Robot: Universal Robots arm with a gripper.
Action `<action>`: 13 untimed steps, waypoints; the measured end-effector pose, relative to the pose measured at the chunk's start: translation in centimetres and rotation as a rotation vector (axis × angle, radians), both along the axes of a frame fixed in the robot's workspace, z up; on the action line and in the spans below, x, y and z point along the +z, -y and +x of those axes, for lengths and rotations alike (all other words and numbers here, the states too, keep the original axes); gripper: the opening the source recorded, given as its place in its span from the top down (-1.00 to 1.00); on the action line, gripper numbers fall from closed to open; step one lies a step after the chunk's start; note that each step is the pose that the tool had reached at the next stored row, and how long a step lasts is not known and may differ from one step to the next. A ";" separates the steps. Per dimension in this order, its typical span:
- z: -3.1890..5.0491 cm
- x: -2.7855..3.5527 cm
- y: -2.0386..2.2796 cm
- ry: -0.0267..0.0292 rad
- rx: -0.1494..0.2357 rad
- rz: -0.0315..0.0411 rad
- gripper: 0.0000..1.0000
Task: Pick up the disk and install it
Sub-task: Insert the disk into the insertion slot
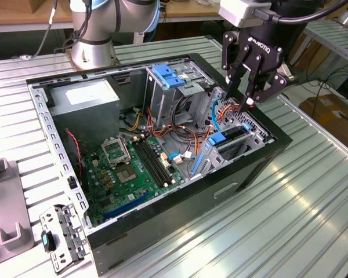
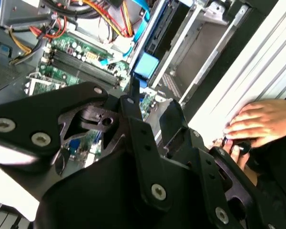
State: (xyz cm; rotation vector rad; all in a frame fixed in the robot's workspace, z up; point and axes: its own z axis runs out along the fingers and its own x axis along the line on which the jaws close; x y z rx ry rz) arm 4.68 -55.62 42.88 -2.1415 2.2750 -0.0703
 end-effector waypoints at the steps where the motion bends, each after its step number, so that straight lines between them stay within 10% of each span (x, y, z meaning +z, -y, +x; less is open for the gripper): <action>1: 0.00 -0.18 0.00 0.0000 0.000 -0.0002 0.11; 13: 0.00 -2.83 0.00 0.0000 0.000 -0.0002 0.79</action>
